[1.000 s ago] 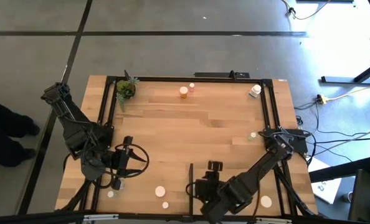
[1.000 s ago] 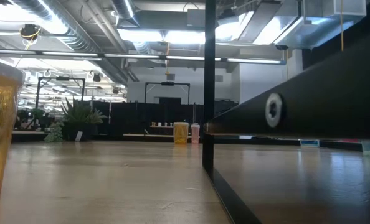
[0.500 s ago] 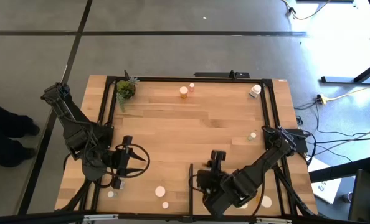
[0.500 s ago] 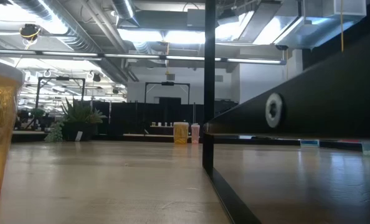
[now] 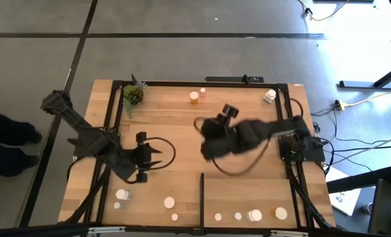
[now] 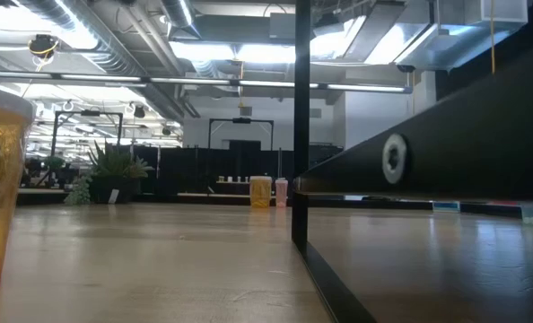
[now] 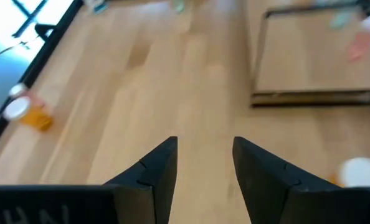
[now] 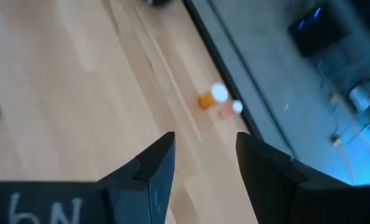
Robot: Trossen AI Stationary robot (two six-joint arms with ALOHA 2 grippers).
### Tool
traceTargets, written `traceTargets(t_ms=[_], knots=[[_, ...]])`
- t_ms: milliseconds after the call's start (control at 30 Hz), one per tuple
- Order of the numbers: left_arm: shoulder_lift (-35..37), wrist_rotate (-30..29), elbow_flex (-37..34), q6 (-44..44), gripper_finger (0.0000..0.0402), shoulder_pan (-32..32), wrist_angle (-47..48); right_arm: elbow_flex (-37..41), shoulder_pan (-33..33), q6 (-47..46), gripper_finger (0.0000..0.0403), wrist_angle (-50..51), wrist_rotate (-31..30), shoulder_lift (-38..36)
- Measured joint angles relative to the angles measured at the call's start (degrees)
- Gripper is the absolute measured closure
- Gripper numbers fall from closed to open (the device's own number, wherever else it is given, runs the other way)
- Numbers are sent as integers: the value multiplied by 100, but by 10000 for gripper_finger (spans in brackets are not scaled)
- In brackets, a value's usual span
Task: Pick and place medicine bottles onto shelf by color
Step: Put the top blue pill bottle on the shelf aligned with the other blue pill bottle
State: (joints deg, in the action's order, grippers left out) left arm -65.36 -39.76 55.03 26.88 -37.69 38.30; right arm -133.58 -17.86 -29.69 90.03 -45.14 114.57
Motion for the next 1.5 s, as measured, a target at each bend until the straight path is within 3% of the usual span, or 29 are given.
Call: traceTargets(t_ms=[233, 500, 767, 1000, 1133, 1500], knots=[[0, 231, -345, -22, 253, 603, -10, 3, 1101, 597, 231, -2, 1077, -201], [15, 826, -398, -46, 253, 946, 342, 353, 1906, 321, 231, -12, 1547, -657], [65, 1441, -398, -24, 253, 979, 814, 2646, 1682, -640, 231, 8, 1642, -1973], [157, 1528, -398, -76, 253, 1110, 807, 4246, 1534, -2729, 231, -67, 1886, -3176], [157, 1525, -398, -199, 253, 1308, 800, 4646, 1547, -3428, 231, -115, 1932, -3387], [157, 1514, -397, -765, 253, 1852, 599, 4789, 2052, -3744, 231, -105, 2061, -3379]])
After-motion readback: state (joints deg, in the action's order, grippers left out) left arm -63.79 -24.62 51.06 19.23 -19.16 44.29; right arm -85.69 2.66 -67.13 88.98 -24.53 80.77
